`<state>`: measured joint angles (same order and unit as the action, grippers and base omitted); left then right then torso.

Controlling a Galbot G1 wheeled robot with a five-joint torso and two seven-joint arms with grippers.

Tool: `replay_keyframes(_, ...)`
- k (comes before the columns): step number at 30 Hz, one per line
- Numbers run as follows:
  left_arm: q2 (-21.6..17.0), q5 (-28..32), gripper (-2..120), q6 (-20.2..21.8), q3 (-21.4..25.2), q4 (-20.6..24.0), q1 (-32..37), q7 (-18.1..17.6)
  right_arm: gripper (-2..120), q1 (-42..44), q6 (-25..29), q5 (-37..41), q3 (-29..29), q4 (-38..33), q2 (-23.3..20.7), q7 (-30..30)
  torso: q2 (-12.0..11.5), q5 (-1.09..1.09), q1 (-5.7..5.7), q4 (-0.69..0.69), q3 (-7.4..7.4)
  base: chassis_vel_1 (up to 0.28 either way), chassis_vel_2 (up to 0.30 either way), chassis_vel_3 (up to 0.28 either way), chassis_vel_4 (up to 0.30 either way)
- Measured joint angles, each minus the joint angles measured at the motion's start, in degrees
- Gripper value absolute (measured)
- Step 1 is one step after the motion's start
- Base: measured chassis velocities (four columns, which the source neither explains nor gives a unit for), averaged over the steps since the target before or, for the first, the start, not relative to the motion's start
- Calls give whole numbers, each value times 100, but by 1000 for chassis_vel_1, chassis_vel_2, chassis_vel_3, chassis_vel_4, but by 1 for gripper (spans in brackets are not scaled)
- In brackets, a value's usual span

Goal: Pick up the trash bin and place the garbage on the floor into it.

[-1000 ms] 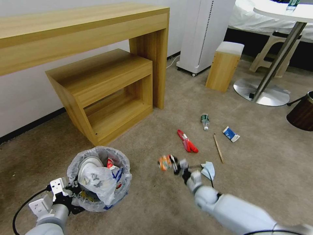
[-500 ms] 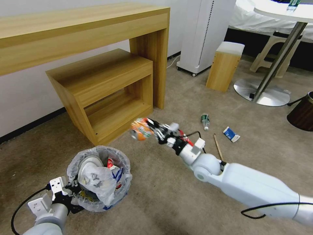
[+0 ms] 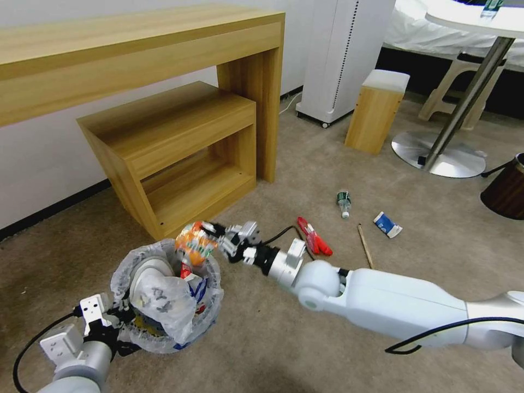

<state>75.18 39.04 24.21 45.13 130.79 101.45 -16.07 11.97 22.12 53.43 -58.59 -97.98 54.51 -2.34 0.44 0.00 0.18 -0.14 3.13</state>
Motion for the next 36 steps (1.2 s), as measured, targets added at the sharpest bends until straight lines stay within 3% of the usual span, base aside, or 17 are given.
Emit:
replay_keyframes(8,16,-2,0,0,11,42,37,3,10,96,-36,-236,-221,254,99,-117,0,0,0,-1,0,0,0,0,0)
replay_keyframes(15,55,-15,0,-1,-18,71,49,8,33,261,-13,-423,-262,460,132,-140,0,0,0,-1,0,0,0,0,0)
replay_keyframes(18,73,-35,0,-8,-25,69,53,10,49,299,-5,-470,-233,508,164,-164,0,0,0,0,0,0,0,0,0)
replay_keyframes(20,74,-37,0,-8,-26,64,52,12,52,301,2,-485,-215,519,177,-164,0,0,0,0,0,0,0,0,0)
replay_keyframes(27,122,-96,0,-16,-65,6,49,31,82,328,6,-503,-44,505,243,-231,0,0,0,0,0,0,0,0,0)
replay_keyframes(30,118,-109,0,-16,-64,-19,49,32,91,353,5,-502,74,484,257,-257,0,0,0,0,0,0,0,0,0)
replay_keyframes(36,42,-106,0,-16,-30,-84,49,34,97,551,-24,-444,531,245,184,-350,0,0,0,0,0,0,0,0,0)
